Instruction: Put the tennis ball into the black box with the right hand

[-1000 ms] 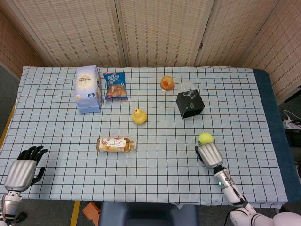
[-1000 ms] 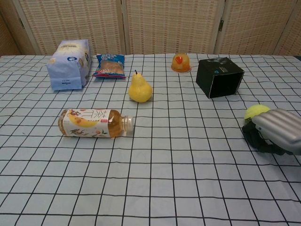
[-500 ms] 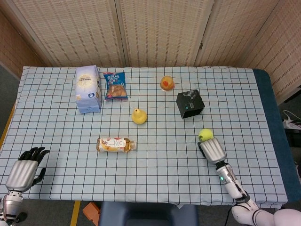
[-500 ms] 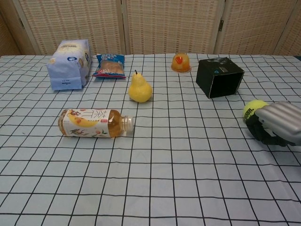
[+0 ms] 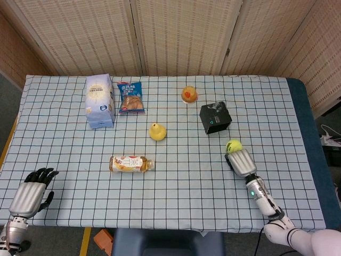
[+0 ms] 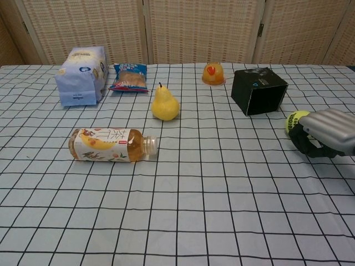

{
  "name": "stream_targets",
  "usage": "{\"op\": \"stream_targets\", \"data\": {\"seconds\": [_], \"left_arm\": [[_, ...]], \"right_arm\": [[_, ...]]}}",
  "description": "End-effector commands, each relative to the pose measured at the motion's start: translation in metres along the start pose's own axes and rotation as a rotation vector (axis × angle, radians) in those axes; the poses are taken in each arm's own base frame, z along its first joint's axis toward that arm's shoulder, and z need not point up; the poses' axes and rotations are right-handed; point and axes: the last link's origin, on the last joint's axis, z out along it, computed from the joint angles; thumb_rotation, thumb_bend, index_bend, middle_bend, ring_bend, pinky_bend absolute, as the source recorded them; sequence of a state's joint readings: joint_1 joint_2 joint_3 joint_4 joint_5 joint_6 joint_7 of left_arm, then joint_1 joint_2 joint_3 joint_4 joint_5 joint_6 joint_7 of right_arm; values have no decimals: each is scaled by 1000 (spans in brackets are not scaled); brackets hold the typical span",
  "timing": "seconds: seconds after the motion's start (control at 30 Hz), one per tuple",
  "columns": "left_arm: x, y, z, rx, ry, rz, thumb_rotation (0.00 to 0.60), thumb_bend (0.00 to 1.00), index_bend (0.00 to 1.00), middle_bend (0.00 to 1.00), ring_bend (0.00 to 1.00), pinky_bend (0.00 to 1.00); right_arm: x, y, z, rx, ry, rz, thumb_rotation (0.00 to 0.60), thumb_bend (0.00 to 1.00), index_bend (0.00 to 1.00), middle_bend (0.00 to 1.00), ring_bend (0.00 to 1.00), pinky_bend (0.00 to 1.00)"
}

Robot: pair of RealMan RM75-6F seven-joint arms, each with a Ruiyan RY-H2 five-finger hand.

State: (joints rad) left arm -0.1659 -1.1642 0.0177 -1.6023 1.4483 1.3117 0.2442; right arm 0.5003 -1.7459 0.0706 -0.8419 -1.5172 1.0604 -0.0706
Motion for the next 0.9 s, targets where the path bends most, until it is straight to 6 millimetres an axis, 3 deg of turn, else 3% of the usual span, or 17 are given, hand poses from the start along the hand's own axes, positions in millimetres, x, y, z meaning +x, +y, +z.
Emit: {"op": "stream_targets", "data": {"seconds": [0.03,0.4,0.9], "left_arm": [[0,1,0,-3,2,1,600,464,208,140,102,184],[-1,2,0,-3,-6,7,600,463,208,141,103,185],[-3,4,1,-5,-20,14,600,464,208,143,103,185]], "right_arm": [[0,8,3,-7,-35,-7,600,970,1000,926,961,1000],[11,35,6,-50,-66,-23,600,971,1000,926,961,1000],[14,43,17,-72,-51,-43,600,971,1000,926,960,1000]]}}
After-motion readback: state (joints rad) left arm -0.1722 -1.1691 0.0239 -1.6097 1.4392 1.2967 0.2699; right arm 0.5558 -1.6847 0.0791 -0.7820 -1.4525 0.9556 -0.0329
